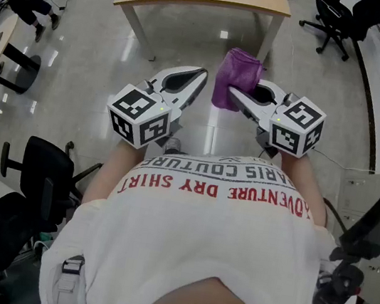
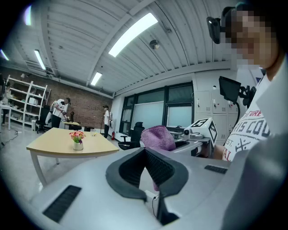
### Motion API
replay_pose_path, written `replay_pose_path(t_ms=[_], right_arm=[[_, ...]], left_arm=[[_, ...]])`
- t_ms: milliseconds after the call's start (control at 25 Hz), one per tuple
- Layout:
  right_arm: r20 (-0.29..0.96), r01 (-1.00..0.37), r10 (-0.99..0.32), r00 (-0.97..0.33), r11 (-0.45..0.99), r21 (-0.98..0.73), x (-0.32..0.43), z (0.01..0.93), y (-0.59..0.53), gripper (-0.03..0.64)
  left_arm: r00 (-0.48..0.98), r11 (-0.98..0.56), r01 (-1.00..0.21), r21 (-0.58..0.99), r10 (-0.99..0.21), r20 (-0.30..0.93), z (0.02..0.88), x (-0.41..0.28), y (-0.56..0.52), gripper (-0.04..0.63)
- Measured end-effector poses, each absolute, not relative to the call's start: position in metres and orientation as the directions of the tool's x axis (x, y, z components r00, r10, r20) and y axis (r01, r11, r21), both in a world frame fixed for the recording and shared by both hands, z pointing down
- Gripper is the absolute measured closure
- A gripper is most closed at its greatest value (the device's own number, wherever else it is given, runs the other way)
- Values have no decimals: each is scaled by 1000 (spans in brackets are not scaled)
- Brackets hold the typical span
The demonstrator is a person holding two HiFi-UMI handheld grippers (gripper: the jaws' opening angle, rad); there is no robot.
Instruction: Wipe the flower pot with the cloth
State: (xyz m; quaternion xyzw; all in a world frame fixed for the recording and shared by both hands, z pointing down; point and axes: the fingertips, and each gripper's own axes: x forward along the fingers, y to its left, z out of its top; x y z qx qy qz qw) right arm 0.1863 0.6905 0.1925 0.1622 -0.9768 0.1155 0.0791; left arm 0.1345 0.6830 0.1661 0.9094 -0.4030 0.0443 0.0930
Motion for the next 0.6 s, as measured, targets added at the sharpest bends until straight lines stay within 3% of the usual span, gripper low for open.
replay_pose_path(t_ms=[600], right_arm=[[225,-346,-296,-928,910,-228,182,216,639,552]], left_arm=[[671,-646,-742,180,-718,184,187,128,630,592]])
